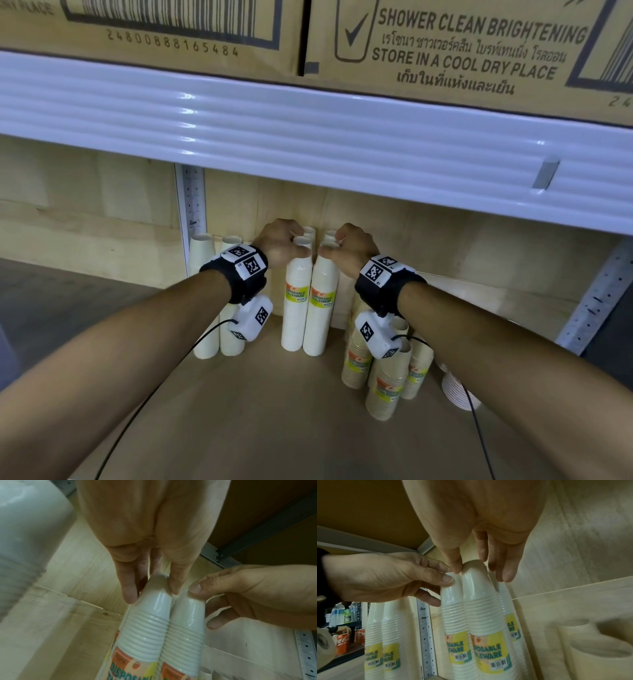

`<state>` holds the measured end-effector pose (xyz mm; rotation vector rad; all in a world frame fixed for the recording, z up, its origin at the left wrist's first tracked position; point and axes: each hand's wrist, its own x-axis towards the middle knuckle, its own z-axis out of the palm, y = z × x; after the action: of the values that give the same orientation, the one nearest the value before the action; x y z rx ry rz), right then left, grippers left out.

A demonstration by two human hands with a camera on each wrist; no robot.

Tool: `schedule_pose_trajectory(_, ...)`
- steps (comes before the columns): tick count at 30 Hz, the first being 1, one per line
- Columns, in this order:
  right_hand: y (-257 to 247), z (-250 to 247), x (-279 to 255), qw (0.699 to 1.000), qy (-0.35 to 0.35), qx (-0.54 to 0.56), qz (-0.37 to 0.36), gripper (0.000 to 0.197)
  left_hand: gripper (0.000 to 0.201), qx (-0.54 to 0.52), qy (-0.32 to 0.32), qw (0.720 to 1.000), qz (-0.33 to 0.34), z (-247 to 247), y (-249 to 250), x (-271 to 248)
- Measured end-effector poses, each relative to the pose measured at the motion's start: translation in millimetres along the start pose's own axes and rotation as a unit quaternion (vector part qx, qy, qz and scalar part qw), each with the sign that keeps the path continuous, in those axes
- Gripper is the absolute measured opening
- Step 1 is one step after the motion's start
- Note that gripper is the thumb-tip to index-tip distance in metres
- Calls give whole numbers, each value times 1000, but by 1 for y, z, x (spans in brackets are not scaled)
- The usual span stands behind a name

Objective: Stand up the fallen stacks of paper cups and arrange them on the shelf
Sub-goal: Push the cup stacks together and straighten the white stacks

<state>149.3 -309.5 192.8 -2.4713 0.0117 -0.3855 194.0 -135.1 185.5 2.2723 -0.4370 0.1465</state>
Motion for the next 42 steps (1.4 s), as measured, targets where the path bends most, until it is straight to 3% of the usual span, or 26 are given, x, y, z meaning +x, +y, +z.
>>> schedule_pose_trajectory(7,-26,-6,0,999,23,-17,-38,62,65,19,11,1000,10,-32,20,-14)
schedule_pose_trajectory(14,-58,7,3,995,32,-4,-94,51,46,52,99,994,-5,-87,25,-27)
schedule_pose_trajectory(20,-88,35,2,992,7,19,-128,51,26,78,116,989,-54,-129,-5,-37)
schedule_pose_trajectory(22,-97,46,0,990,-4,30,-136,53,41,75,125,987,-66,-137,-18,-44)
schedule_pose_trajectory(29,-114,83,-1,989,-63,28,-130,70,68,91,68,985,-128,-132,-60,-58)
schedule_pose_trajectory(34,-117,104,-1,989,-95,30,-108,78,75,78,52,986,-138,-114,-77,-59)
schedule_pose_trajectory(42,-114,116,-3,988,-96,51,-113,59,52,107,53,986,-116,-106,-96,-55)
